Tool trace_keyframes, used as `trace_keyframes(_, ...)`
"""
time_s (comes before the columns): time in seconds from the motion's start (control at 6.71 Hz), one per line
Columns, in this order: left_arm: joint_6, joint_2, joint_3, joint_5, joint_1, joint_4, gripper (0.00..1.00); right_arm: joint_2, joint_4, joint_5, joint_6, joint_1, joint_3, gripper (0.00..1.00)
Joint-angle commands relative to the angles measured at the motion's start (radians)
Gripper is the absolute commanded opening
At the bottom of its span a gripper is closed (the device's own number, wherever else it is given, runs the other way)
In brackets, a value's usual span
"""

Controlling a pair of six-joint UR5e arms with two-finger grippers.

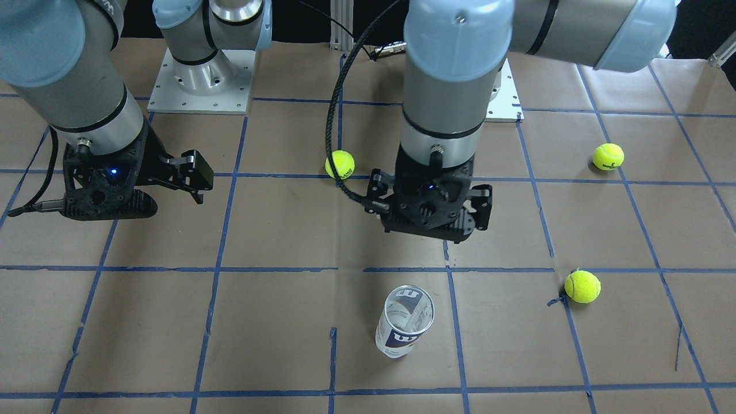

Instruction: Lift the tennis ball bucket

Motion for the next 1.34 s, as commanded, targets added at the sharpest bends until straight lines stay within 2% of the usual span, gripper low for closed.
trace_keyframes(0.0, 0.006, 0.17, -0.164, -0.067, 0.134, -0.038, 1.0, 0.002, -0.005, -0.004, -0.001, 0.0, 0.003, 1.0)
trace_keyframes(0.15, 0.013, 0.227, -0.247, -0.062, 0.151, -0.023, 1.0, 0.003, -0.005, -0.001, -0.001, 0.0, 0.003, 1.0)
trace_keyframes(0.3, 0.013, 0.259, -0.279, -0.058, 0.156, -0.016, 1.0, 0.003, -0.005, -0.001, -0.001, 0.0, 0.003, 1.0)
trace_keyframes(1.19, 0.002, 0.246, -0.249, -0.052, 0.159, -0.019, 1.0, 0.006, -0.005, 0.001, 0.001, 0.0, 0.0, 1.0)
